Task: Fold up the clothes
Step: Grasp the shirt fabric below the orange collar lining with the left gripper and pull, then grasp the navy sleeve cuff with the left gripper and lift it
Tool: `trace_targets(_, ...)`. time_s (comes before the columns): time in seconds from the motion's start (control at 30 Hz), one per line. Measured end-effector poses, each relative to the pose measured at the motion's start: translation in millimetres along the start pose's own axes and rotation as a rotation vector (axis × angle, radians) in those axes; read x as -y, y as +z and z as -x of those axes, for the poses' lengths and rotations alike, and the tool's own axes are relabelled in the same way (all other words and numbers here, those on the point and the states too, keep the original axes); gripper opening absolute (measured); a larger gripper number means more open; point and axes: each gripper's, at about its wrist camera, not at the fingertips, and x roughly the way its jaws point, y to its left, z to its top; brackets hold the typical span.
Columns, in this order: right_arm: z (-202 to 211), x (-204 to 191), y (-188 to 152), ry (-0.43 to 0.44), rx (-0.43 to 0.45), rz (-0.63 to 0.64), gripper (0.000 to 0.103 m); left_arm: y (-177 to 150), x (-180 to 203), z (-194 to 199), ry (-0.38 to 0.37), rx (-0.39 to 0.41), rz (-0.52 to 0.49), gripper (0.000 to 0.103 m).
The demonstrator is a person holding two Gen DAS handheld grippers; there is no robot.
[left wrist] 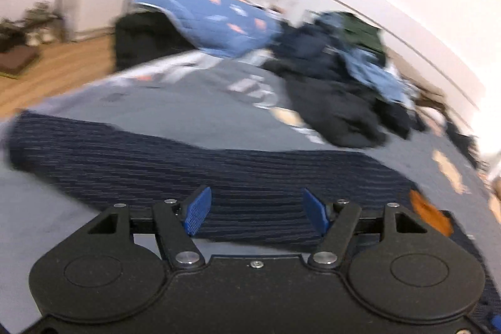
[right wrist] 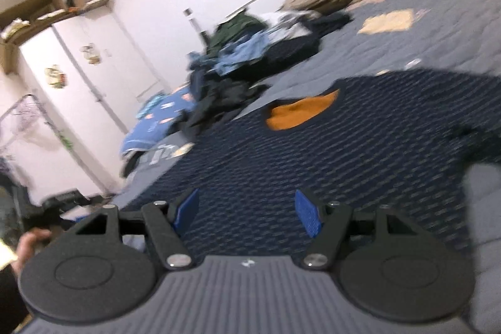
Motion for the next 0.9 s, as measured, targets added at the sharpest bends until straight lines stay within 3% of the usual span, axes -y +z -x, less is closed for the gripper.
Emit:
trace_targets(0.17, -14.5, -38.0, -11.5, 0.158, -0.086, 0.019, 0.067, 0.6, -53.2, 22.6, 0.088, 0.000, 0.042, 0.064)
trace_targets(0.3, -24.2, -71.1, -20.8, 0.222, -0.138, 0.055, 0.067, -6.9, -84.0, 39.6, 0.164, 0.014, 0.056, 0.064)
trace_targets(0.5, -35.4, -116.1, -37.0, 0.288, -0.169, 0.025, 0.067, -18.1, -129.9, 63.1, 0.199, 0.023, 0.176, 0.064)
trace_targets(0.77, -34.1, -160.3, -64.1, 0.366, -0.228, 0.091, 0.068, -7.4, -163.5, 66.2, 0.203, 0.056, 0.268, 0.064)
trace_targets(0.9, -34.1, -166.2, -71.2, 0.373, -0.245, 0.102, 0.068, 2.9, -169.7, 55.4, 0.247, 0.075, 0.251, 0.064)
